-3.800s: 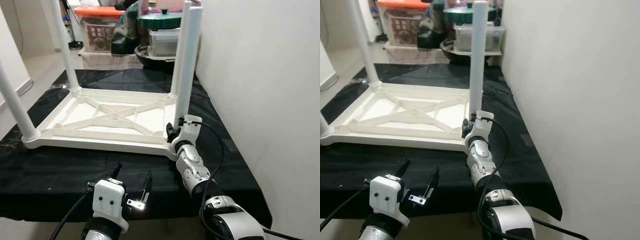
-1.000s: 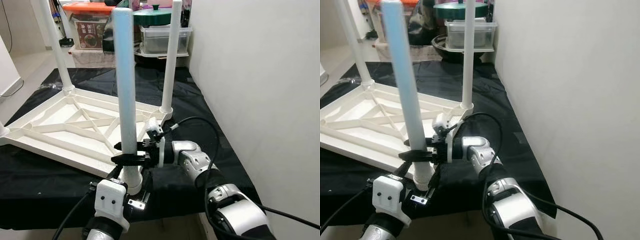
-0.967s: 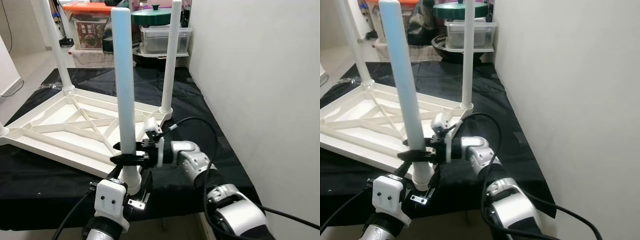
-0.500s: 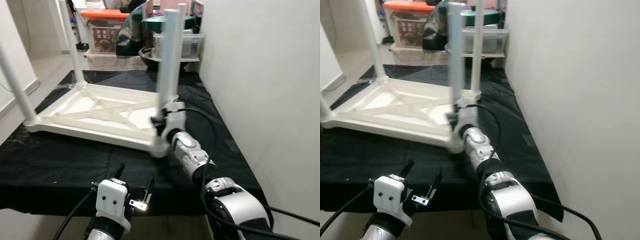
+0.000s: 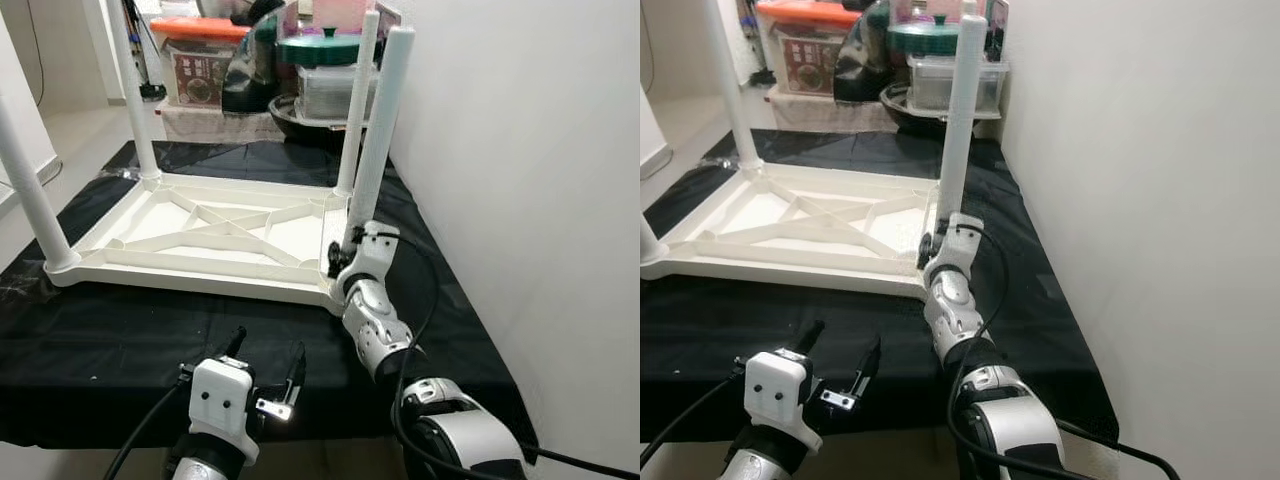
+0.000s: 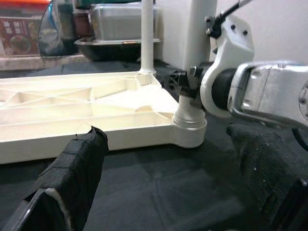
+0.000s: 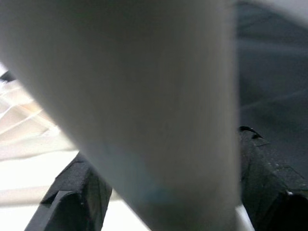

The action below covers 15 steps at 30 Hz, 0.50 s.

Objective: Building children table

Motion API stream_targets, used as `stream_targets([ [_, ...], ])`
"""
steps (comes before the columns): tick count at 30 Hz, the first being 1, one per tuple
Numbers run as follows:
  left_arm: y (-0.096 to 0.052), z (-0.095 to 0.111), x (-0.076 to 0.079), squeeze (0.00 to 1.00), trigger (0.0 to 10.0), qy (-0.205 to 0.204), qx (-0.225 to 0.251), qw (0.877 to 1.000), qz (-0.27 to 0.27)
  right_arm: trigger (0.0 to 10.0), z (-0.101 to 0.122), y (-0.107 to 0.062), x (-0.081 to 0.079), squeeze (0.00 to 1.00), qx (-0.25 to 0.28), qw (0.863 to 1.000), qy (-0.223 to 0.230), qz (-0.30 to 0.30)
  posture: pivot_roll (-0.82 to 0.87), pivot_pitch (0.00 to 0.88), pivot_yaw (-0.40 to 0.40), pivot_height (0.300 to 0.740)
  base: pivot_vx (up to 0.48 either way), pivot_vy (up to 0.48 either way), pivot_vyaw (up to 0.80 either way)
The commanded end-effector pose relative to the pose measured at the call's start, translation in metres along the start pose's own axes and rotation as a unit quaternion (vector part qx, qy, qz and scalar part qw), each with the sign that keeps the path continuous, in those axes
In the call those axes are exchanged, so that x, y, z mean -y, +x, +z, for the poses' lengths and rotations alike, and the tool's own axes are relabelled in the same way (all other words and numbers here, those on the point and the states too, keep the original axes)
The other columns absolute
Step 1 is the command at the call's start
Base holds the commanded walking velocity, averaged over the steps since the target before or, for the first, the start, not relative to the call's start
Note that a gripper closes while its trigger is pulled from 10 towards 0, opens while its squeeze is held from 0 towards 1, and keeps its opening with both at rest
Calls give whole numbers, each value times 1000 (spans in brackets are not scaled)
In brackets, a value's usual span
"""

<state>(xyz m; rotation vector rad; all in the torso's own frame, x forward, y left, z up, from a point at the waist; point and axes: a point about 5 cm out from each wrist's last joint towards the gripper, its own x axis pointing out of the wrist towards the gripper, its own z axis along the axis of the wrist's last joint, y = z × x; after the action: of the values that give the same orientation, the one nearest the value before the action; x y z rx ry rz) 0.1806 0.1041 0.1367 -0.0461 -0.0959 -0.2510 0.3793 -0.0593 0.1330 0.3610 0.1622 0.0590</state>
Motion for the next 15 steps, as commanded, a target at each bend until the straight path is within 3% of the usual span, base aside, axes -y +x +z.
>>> stream_targets([
  [1, -1, -2, 0, 0, 10000, 1, -4, 1000, 1, 10000, 6, 0, -17, 0, 17, 999, 10, 49, 63, 0, -58, 740, 0, 0, 0],
  [2, -1, -2, 0, 0, 10000, 1, -4, 1000, 1, 10000, 18, 2, -27, 0, 28, 987, 17, 158, 63, 0, -58, 740, 0, 0, 0],
  [4, -1, -2, 0, 0, 10000, 1, -4, 1000, 1, 10000, 30, 0, -36, 0, 26, 957, 29, 286, 63, 0, -58, 740, 0, 0, 0],
  [6, -1, -2, 0, 0, 10000, 0, -4, 1000, 0, 10000, 35, -6, -34, 0, -2, 918, 25, 396, 63, 0, -58, 740, 0, 0, 0],
  [7, -1, -2, 0, 0, 10000, 0, -4, 1000, 0, 10000, 35, -6, -34, 0, -2, 918, 25, 396, 63, 0, -58, 740, 0, 0, 0],
  [8, -1, -2, 0, 0, 10000, 0, -3, 1000, 0, 10000, 36, -10, -32, 0, -17, 896, 16, 444, 57, 0, -57, 740, 0, 0, 0],
  [9, -1, -2, 0, 0, 10000, 0, -3, 1000, 0, 10000, 36, -10, -32, 0, -17, 896, 16, 444, 57, 0, -57, 740, 0, 0, 0],
  [10, 0, -2, 0, 0, 10000, 0, -3, 1000, -1, 10000, 35, -14, -31, 0, -35, 869, -2, 493, 57, 0, -57, 740, 0, 0, 0],
  [11, 0, -2, 0, 0, 10000, 0, -3, 1000, -1, 10000, 35, -14, -31, 0, -35, 869, -2, 493, 57, 0, -57, 740, 0, 0, 0],
  [12, 0, -2, 0, 0, 10000, 0, -3, 1000, -1, 10000, 34, -17, -30, 0, -47, 851, -13, 522, 57, 0, -57, 740, 0, 0, 0],
  [13, 0, -3, 0, 0, 10000, 0, -3, 1000, -1, 10000, 30, -22, -30, 0, -66, 823, -32, 563, 62, 0, -57, 740, 0, 0, 0],
  [14, 0, -3, 0, 0, 10000, 0, -3, 1000, -1, 10000, 30, -22, -30, 0, -66, 823, -32, 563, 62, 0, -57, 740, 0, 0, 0],
  [15, -1, -3, 0, 0, 10000, 0, -3, 1000, -1, 10000, 24, -29, -30, 0, -93, 787, -60, 607, 62, 0, -57, 740, 0, 0, 0],
])
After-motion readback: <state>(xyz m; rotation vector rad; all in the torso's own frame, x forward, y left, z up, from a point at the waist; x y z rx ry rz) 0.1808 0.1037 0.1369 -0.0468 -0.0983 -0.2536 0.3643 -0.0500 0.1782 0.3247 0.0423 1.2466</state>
